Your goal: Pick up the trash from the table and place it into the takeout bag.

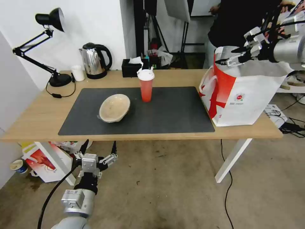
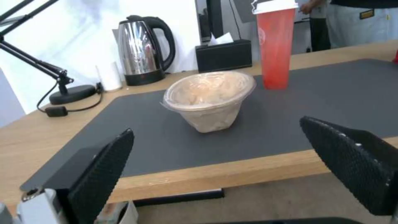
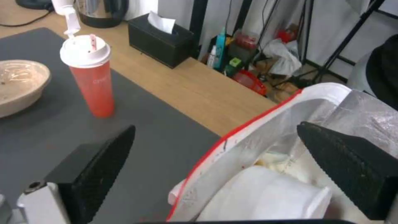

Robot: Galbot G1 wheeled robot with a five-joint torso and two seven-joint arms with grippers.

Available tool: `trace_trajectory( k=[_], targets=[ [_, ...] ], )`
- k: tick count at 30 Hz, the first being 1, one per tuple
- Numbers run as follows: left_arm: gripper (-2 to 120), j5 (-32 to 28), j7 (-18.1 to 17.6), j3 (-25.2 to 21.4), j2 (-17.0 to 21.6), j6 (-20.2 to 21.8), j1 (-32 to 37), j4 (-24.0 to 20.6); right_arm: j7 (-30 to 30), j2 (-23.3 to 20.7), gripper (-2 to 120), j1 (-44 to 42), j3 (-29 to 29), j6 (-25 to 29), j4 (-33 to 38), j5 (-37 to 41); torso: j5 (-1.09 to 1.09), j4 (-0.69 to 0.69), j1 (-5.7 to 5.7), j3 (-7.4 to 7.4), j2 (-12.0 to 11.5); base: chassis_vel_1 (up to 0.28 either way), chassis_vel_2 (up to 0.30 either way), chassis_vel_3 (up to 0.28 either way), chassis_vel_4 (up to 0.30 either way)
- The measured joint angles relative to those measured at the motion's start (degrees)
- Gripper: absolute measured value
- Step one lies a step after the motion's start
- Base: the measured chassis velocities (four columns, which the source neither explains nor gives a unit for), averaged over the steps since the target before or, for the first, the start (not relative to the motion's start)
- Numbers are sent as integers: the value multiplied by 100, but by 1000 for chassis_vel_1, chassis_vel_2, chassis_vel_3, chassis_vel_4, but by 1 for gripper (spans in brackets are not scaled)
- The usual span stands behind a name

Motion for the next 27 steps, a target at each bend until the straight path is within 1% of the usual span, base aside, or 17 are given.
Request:
trace_trajectory(
  k=[16,25,27],
  targets=[
    [100,0,0,0,0,0,0,0,93,114,100,70,-56,-11,-18,-5,0,0,0,0,0,0,0,0,0],
    [100,0,0,0,0,0,0,0,493,248,100,42,187,196,56,337,-1,1,0,0,0,0,0,0,0],
    [100,0,0,0,0,0,0,0,696,292,100,-55,387,312,107,480,0,0,0,0,0,0,0,0,0]
  ],
)
